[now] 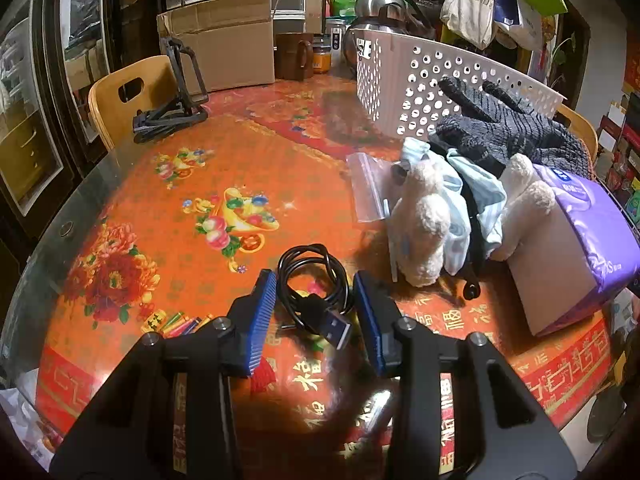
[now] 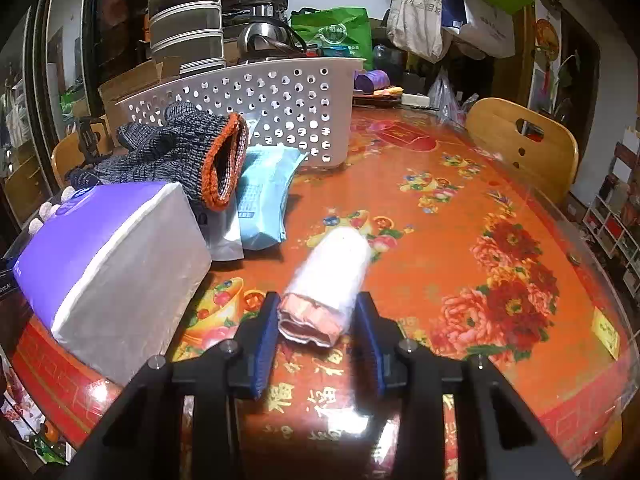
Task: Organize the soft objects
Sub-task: 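Grasp the coiled black cable with the left tool while the right tool grasps the rolled white towel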
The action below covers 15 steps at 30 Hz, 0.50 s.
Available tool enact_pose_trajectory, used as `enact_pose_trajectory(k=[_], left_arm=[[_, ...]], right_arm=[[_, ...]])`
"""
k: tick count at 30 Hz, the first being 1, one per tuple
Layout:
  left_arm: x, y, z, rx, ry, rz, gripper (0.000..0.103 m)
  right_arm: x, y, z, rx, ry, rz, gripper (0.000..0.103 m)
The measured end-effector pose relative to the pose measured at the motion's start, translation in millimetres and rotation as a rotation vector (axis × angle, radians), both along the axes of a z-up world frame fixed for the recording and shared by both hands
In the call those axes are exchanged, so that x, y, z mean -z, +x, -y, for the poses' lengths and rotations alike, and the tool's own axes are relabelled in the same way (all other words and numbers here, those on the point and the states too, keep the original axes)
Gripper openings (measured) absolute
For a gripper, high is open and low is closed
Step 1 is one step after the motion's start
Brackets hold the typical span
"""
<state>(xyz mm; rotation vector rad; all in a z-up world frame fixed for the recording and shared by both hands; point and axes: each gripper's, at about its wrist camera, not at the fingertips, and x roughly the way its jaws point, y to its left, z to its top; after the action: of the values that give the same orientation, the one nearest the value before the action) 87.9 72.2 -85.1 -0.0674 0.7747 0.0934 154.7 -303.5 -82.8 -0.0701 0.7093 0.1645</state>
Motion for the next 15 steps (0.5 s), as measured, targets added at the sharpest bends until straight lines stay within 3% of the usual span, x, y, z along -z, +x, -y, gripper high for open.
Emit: enact_pose_trajectory(k=[7, 15], left_arm=[[-3.4, -11.9, -0.1, 0.002, -0.006, 0.037, 0.037], [-26.6, -24.0, 2.5, 0.01, -0.005, 0.091, 0.037]], right_arm=[[-14.6, -11.7, 10.0, -0.008, 0.029, 0.059, 0.035], [-35.6, -22.4, 9.9, -0.04, 0.047, 0.111, 0.034]])
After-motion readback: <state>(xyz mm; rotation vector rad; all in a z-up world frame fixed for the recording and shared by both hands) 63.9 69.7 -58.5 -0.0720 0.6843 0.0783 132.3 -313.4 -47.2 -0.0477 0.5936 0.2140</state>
